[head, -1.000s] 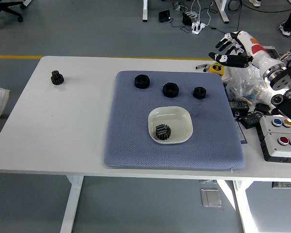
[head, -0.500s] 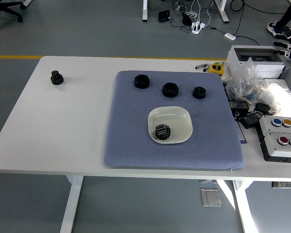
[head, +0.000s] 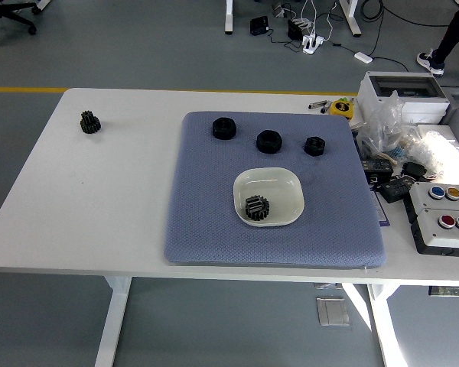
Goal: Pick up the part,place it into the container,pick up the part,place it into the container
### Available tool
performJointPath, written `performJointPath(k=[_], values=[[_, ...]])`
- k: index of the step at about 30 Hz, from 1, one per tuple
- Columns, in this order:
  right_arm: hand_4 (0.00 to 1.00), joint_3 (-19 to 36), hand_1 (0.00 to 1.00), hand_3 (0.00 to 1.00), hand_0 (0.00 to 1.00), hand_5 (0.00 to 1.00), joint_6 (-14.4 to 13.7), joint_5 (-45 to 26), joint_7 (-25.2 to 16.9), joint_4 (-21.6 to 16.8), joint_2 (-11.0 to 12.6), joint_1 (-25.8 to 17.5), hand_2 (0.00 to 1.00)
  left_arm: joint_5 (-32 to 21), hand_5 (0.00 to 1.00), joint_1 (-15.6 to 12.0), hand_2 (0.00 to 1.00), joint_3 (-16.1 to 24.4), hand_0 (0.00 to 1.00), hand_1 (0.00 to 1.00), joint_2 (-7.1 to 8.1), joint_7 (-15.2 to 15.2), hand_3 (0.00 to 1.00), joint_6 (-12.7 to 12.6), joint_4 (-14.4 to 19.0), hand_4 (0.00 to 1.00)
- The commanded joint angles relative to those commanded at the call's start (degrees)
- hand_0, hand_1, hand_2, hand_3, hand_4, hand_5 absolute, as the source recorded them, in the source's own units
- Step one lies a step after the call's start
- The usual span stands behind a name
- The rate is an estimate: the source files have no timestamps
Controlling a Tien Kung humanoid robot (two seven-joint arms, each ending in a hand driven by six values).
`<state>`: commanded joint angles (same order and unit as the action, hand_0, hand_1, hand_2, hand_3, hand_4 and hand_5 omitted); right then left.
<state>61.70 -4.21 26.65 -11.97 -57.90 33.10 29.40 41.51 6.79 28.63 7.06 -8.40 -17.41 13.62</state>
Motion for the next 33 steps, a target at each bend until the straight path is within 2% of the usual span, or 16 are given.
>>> performJointPath(k=[3, 11, 17, 27, 33], values=[[0.998, 3.48, 0.818, 0.877, 0.835, 0.998, -0.95, 4.47, 0.28, -3.36, -0.84, -3.86, 0.828, 0.05, 0.545, 0.06, 0.616, 0.05, 0.63, 0.631, -0.15, 0.01, 0.559, -0.03, -0.04, 0.618], [0.998, 11.82, 0.815, 0.875, 0.832, 0.998, -3.39, 10.83, 1.26, -10.21, -4.06, -12.56, 0.827, -0.31, 0.543, 0.0, 0.615, -0.07, 0.629, 0.63, -0.39, 0.25, 0.56, -0.16, -0.23, 0.615], [0.998, 17.54, 0.81, 0.882, 0.826, 0.998, -4.96, 14.89, 1.35, -15.66, -7.97, -19.78, 0.826, -0.37, 0.546, -0.11, 0.615, 0.0, 0.629, 0.63, -0.55, 0.41, 0.559, -0.15, -0.35, 0.616], [0.998, 21.74, 0.805, 0.878, 0.821, 0.998, -5.41, 21.98, 2.34, -21.06, -15.68, -27.57, 0.824, 0.03, 0.548, -0.48, 0.613, 0.26, 0.628, 0.63, -0.62, 0.52, 0.56, 0.03, -0.4, 0.615], [0.998, 19.93, 0.807, 0.878, 0.822, 0.998, -6.93, 22.38, 0.86, -23.97, -16.91, -30.81, 0.828, 1.19, 0.55, -0.64, 0.613, 1.0, 0.627, 0.627, -0.57, 0.17, 0.56, 0.22, -0.42, 0.615]])
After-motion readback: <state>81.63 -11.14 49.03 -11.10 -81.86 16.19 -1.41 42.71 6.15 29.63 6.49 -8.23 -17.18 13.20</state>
